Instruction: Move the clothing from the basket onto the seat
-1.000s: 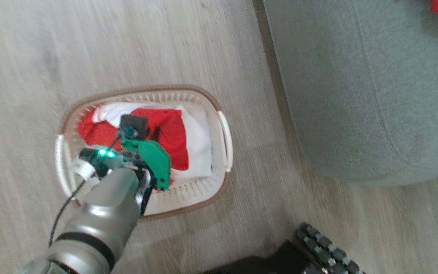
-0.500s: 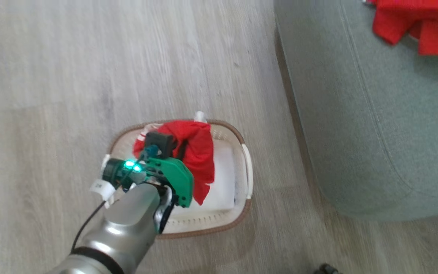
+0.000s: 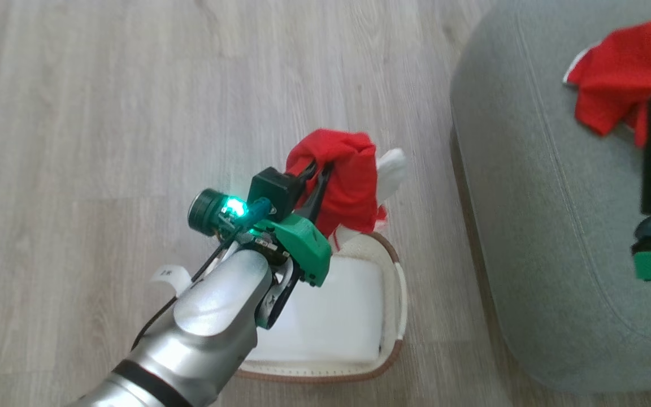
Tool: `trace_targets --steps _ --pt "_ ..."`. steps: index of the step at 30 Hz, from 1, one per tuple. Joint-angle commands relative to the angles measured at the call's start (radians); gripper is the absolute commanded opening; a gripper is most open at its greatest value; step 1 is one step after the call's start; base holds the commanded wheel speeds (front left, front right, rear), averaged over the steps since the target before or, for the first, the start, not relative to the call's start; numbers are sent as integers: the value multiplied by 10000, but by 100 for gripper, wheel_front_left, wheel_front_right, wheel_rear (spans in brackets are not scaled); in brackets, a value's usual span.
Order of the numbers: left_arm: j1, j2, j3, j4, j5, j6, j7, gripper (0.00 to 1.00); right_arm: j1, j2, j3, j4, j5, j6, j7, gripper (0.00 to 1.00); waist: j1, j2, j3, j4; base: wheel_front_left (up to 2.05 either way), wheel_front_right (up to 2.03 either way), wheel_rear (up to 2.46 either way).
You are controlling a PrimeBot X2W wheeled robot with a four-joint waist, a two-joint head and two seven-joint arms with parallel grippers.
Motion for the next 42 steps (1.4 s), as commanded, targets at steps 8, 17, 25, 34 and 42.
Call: trace_targets --steps 8,17,25,34,42 --pt "-556 721 530 -2082 439 -18 -5 0 439 56 877 9 -288 -2 -49 100 1 -1 -1034 489 0 0 0" --pt "-1077 1312 703 -3426 355 -70 675 0 753 326 1811 347 -538 -2 -49 100 1 -1 -1688 451 0 0 0" --pt "-1118 1642 824 -4208 252 82 1059 0 855 464 2248 502 -610 -2 -49 100 1 -1 -1911 304 0 0 0" --pt "-1036 1736 754 -4668 222 214 1219 0 789 348 2813 616 -634 -2 -49 100 1 -1 -1928 277 0 0 0" --pt "-1183 1638 643 -4789 274 278 1289 0 93 55 3794 902 -657 -2 -49 100 1 -1 -1712 342 0 0 0"
